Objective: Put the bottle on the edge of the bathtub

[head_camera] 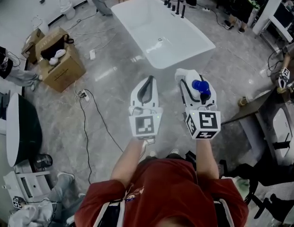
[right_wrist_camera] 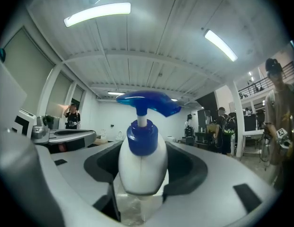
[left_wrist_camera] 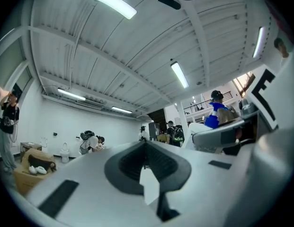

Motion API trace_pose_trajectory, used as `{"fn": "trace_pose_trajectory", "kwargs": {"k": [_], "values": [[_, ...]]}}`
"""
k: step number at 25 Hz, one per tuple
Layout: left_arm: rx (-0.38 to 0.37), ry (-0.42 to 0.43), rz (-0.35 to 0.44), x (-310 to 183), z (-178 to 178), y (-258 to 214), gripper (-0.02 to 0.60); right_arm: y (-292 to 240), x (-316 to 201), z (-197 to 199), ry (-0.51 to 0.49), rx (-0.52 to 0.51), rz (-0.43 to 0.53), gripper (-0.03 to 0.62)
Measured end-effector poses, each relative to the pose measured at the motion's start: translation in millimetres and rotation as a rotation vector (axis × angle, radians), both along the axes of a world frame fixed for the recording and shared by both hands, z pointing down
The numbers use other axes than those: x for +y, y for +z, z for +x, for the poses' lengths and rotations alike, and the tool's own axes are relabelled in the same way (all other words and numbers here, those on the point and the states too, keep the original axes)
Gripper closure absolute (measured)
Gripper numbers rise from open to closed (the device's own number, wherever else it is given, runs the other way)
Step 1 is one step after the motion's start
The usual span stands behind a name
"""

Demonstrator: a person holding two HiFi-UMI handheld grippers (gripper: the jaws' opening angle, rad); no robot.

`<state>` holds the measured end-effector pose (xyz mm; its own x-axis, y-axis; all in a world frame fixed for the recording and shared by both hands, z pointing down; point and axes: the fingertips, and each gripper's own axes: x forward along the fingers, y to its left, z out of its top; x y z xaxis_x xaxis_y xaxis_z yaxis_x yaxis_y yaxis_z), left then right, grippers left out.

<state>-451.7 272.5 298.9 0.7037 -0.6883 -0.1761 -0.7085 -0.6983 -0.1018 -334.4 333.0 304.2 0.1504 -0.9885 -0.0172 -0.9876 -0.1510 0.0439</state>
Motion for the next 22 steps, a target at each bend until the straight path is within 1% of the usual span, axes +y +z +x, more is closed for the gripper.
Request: {"fn": "trace_pose_trajectory", "kwargs": {"k": [5,9,13,18,22], "values": [[0.024,0.014,-0.028,-11,-17,2,0.565,-2,-10,-15,0.017,0.004,0.000,0.321],[0.018,0.030,-0.004,-19,-29,2,0.565,-5,-14,-24,0.042,-0.003,0.008,0.321],[0.039,0.049,-0.015,-23,-38,-1,0.565,-6,-14,-30,0.079,0.012,0.012,0.321],[0.048,0.068,-0.021,-30,-41,3,0.565,0,-16,-32,0.105,0.004,0.013,0.321],[0.047,0.083,-0.038,-33,-33,11,0.565,7,-17,-26,0.115,0.005,0.003,0.321]]}}
